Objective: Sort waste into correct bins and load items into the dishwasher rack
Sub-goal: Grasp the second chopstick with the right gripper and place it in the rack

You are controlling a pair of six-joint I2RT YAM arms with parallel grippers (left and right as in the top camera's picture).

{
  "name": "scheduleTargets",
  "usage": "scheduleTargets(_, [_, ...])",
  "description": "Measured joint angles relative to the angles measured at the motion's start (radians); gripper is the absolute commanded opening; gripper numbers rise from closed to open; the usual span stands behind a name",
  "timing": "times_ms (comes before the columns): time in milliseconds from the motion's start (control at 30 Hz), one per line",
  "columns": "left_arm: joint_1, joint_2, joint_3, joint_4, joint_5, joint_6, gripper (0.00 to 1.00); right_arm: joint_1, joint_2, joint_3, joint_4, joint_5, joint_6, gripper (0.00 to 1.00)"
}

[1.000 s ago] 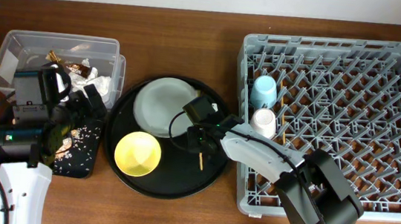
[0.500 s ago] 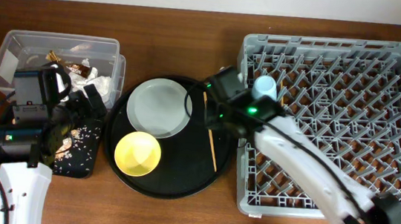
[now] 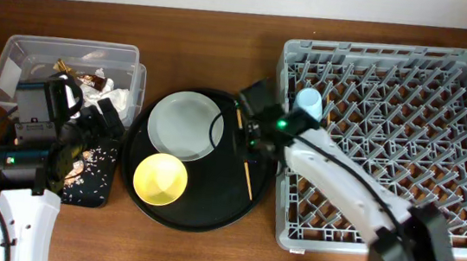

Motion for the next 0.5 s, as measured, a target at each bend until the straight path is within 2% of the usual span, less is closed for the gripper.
scheduleTargets(367, [0.000,0.000,0.000,0.000,0.000,0.000,0.99,0.008,0.243,-0.001,0.105,-0.003,0.000,0.27])
scheduleTargets(500, [0.000,0.000,0.000,0.000,0.000,0.000,0.99,0.007,0.262,0.001,0.129,0.004,-0.004,0.04])
